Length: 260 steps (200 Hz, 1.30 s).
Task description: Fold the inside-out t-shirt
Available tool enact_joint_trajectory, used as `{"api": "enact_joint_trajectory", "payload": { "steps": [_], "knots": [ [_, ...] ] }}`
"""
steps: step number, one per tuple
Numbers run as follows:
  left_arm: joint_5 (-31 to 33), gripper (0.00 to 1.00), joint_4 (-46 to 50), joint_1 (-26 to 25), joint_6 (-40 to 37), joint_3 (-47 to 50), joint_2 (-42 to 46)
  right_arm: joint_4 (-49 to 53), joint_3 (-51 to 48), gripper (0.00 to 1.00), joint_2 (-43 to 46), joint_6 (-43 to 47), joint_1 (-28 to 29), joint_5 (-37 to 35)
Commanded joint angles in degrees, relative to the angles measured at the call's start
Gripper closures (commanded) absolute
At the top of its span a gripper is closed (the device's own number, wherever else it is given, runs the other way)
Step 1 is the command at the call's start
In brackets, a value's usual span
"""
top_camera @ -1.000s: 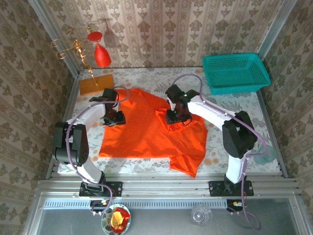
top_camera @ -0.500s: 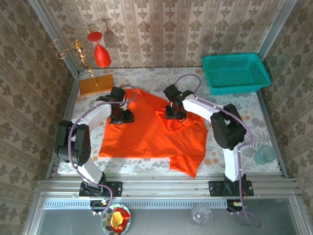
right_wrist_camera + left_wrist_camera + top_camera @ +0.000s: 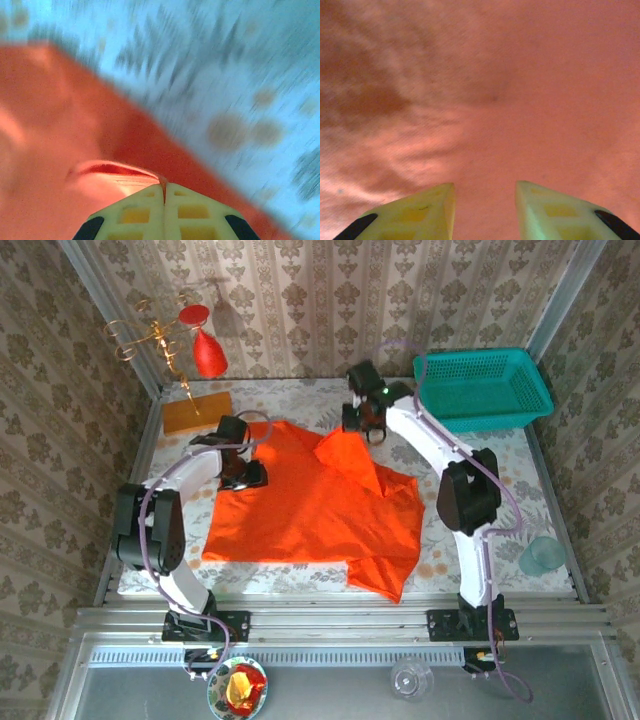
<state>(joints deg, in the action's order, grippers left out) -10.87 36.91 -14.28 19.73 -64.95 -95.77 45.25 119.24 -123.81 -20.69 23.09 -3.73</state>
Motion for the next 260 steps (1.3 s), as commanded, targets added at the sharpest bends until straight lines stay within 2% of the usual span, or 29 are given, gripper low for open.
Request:
{"api": "enact_joint_trajectory", "payload": {
  "steps": [1,19,23,29,32,36,43,62,76,94,122,141,165,192,219,239,260],
  "knots": [
    [1.0,0.63,1.9,2.0,0.4,2.6,3.5,3.5,12.4,1.00,-7.8,8.5,-5.7,-13.8],
    [1.2,0.63,1.7,2.5,0.5,3.9,4.3,-0.1,20.3,0.92,-13.7,12.2,-7.4,-21.8],
    [1.4,0.63,1.8,2.6,0.5,4.1,4.5,-0.1,22.3,0.82,-14.9,12.5,-7.6,-23.3],
    [1.5,0.63,2.1,2.7,0.4,4.3,4.6,0.3,24.9,0.55,-16.5,12.8,-7.9,-24.7],
    [1.7,0.63,2.2,2.8,0.5,4.3,4.8,0.7,26.4,0.46,-17.2,13.1,-8.0,-25.0],
    [1.8,0.63,2.3,2.9,0.5,4.4,4.9,1.5,28.2,0.39,-18.0,13.3,-8.0,-25.5],
    [2.1,0.63,2.5,3.0,0.5,4.7,5.3,3.0,30.6,0.34,-18.9,13.4,-7.9,-26.6],
    [2.2,0.63,2.0,3.4,0.5,5.6,6.0,5.6,30.0,0.33,-17.3,12.0,-7.3,-26.9],
    [2.2,0.63,2.2,3.5,0.1,5.6,5.6,6.2,24.9,0.33,-14.0,10.3,-6.6,-23.3],
    [1.9,0.63,2.4,3.6,-0.3,5.5,4.7,5.0,15.5,0.33,-8.9,6.1,-6.2,-11.6],
    [1.8,0.63,2.0,3.6,-0.7,5.4,3.1,-2.5,2.0,0.33,-4.4,-2.2,-6.7,9.2],
    [2.2,0.63,2.1,3.8,-1.2,5.4,2.3,-9.2,-1.0,0.33,-5.8,-7.1,-6.8,19.9],
    [2.2,0.63,2.1,4.9,-1.2,6.4,2.8,-14.1,0.5,0.32,-11.0,-11.5,-7.1,26.7],
    [1.3,0.63,1.6,6.9,-1.1,8.5,4.0,-19.8,3.1,0.31,-17.0,-15.8,-7.9,31.6],
    [0.5,0.63,1.5,8.1,-0.9,10.5,4.6,-20.6,8.3,0.30,-22.7,-17.2,-8.6,31.0],
    [0.7,0.63,1.5,8.6,-0.4,11.8,5.2,-18.2,12.9,0.29,-26.8,-18.0,-9.6,27.6],
    [0.8,0.63,1.4,9.0,0.3,12.9,6.7,-10.0,21.1,0.28,-31.1,-16.9,-10.5,21.2]
  ]
}}
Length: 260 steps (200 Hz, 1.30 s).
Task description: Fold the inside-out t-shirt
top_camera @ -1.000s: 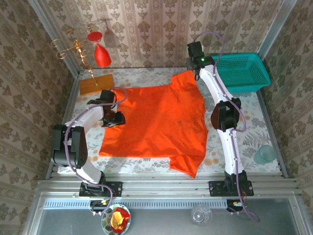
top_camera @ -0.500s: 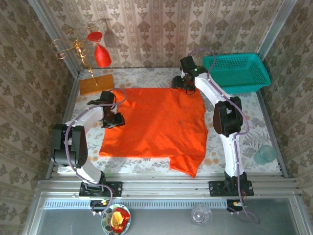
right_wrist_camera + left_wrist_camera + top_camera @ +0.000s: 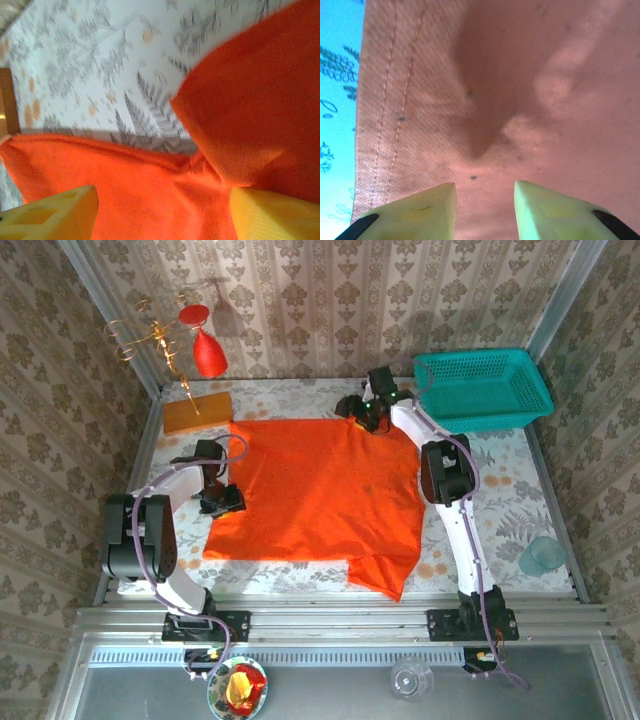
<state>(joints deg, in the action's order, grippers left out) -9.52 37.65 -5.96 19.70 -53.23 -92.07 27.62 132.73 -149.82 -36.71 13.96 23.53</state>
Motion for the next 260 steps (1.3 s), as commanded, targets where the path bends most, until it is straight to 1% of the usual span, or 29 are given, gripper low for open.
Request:
{"api": "enact_joint_trajectory", "payload": {
  "steps": [1,19,41,64,84,101,119,131,148,162,185,214,236,260],
  "knots": [
    [-0.6,0.63,0.7,0.7,0.4,1.3,3.1,8.0,8.0,0.28,-5.2,-0.8,-1.4,-6.2],
    [0.0,0.63,0.7,1.1,0.8,2.0,5.1,11.3,12.4,0.27,-6.3,0.6,-2.1,-5.8],
    [1.4,0.63,1.8,1.6,1.1,2.3,7.4,12.5,10.7,0.27,-1.4,2.4,-2.0,-3.4],
    [3.1,0.63,1.9,2.1,2.1,3.1,9.9,10.4,1.3,0.26,8.3,4.0,-1.5,-2.8],
    [1.8,0.63,1.4,2.2,2.3,3.7,10.4,9.5,-7.8,0.26,15.5,4.6,-1.4,-3.9],
    [0.2,0.63,0.5,2.2,2.7,4.3,10.0,8.9,-15.5,0.26,20.2,5.2,-1.4,-4.4],
    [-0.7,0.63,-0.6,2.1,3.2,5.2,9.1,8.0,-22.1,0.26,23.0,5.1,-1.6,-6.2],
    [-0.9,0.63,-1.1,2.1,3.8,5.7,8.4,6.9,-24.8,0.26,23.2,5.2,-1.9,-6.4],
    [-1.1,0.61,-1.6,2.1,4.3,6.3,7.3,5.6,-26.1,0.25,21.9,5.3,-2.5,-6.4],
    [-1.6,0.61,-2.0,2.1,4.9,7.0,6.7,4.9,-25.5,0.24,19.9,5.3,-3.2,-5.9],
    [-2.4,0.61,-2.4,2.1,6.9,8.3,6.4,6.7,-22.7,0.24,15.5,4.4,-4.4,-5.9],
    [-1.6,0.63,-2.3,2.1,10.9,11.3,6.5,11.6,-19.8,0.24,11.4,2.1,-6.5,-10.3],
    [-2.0,0.64,-3.0,2.0,13.3,14.3,7.4,13.5,-20.2,0.24,11.1,1.1,-7.8,-15.0],
    [-2.7,0.64,-3.7,1.7,14.8,16.5,9.2,14.2,-20.4,0.24,11.0,0.9,-9.2,-16.0]
  ]
}}
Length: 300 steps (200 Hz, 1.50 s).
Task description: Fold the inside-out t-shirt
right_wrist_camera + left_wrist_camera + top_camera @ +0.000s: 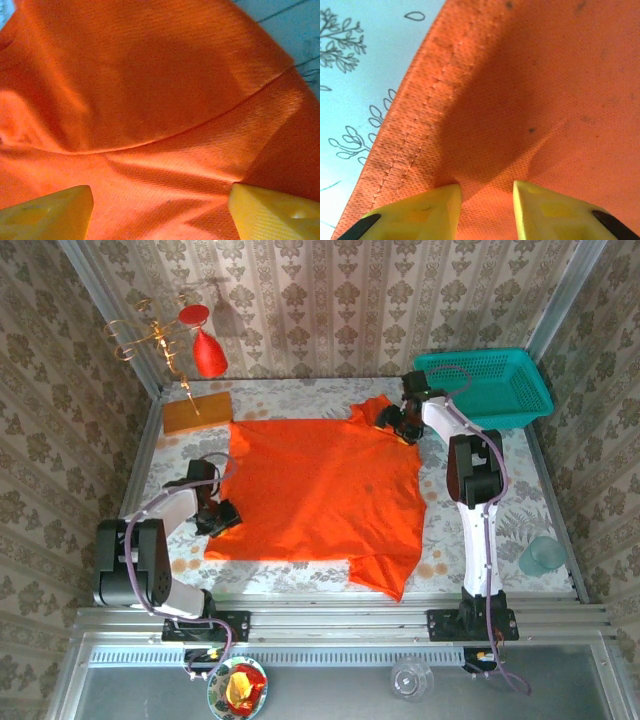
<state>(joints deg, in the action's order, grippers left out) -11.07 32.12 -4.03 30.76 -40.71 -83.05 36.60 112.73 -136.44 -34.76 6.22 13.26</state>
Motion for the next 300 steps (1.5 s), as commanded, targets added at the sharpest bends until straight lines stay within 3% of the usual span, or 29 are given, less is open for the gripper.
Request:
{"api": "enact_joint_trajectory", "payload": {
  "steps": [1,69,105,190,247,282,300],
  "knots": [
    [-1.1,0.64,1.8,-0.2,3.8,4.0,0.2,5.2,-0.4,0.24,-2.4,-1.0,-1.6,-5.7],
    [-3.3,0.65,5.5,-2.7,4.3,-3.5,6.4,7.3,1.0,0.25,3.8,1.9,-0.1,-4.6],
    [-3.4,0.65,5.0,-2.7,-0.7,-12.7,3.4,10.9,1.9,0.25,8.3,4.3,3.0,-3.3],
    [2.1,0.67,0.3,-5.1,-6.9,-46.8,-26.0,3.3,-20.1,0.26,21.4,1.0,8.0,0.5],
    [1.7,0.68,4.8,-5.4,-7.9,-67.6,-44.8,0.9,-25.8,0.26,20.3,0.1,7.6,0.0],
    [9.1,0.69,13.3,-4.8,-7.6,-74.9,-51.6,0.3,-27.2,0.26,18.3,-0.7,5.8,-2.8],
    [9.9,0.70,15.0,-3.8,-7.1,-75.7,-54.0,-0.3,-28.3,0.26,17.3,-1.3,4.7,-3.6]
  ]
}}
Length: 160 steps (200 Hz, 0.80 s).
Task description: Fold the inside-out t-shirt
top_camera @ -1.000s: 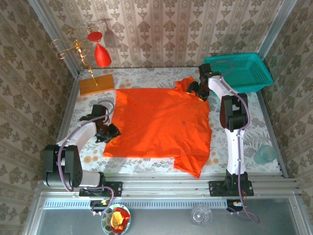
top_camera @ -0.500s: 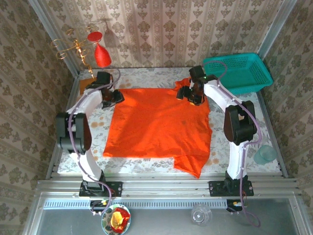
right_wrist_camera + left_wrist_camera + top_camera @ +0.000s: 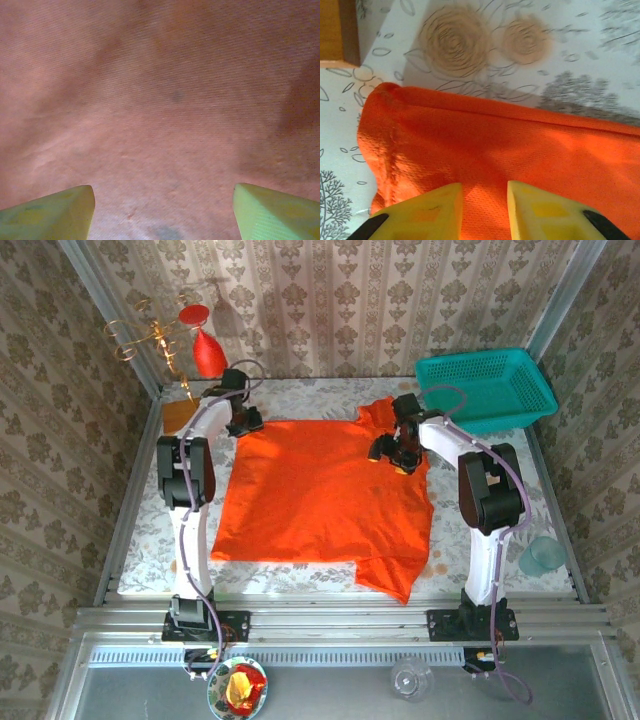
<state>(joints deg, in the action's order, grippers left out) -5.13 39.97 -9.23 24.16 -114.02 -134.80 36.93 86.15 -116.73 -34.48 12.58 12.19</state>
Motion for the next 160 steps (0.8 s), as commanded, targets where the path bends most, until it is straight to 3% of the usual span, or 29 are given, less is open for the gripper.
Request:
{"api": "enact_joint_trajectory", "payload": {
  "steps": [1,64,122,160],
  "knots": [
    [3.9,0.70,7.2,1.5,-0.5,-2.5,-2.4,-0.6,-1.8,0.26,-2.5,-1.6,-1.7,-2.6],
    [2.6,0.68,9.2,3.2,-0.9,-4.6,-5.2,1.5,0.5,0.26,-4.0,-1.1,-2.7,-3.5],
    [-1.6,0.64,5.6,0.8,-2.0,1.2,11.3,6.4,-2.7,0.27,8.7,1.8,-1.8,-3.7],
    [-3.4,0.63,2.4,-1.1,-1.0,17.5,26.6,10.3,-14.6,0.30,22.8,1.2,0.5,-5.1]
  ]
}}
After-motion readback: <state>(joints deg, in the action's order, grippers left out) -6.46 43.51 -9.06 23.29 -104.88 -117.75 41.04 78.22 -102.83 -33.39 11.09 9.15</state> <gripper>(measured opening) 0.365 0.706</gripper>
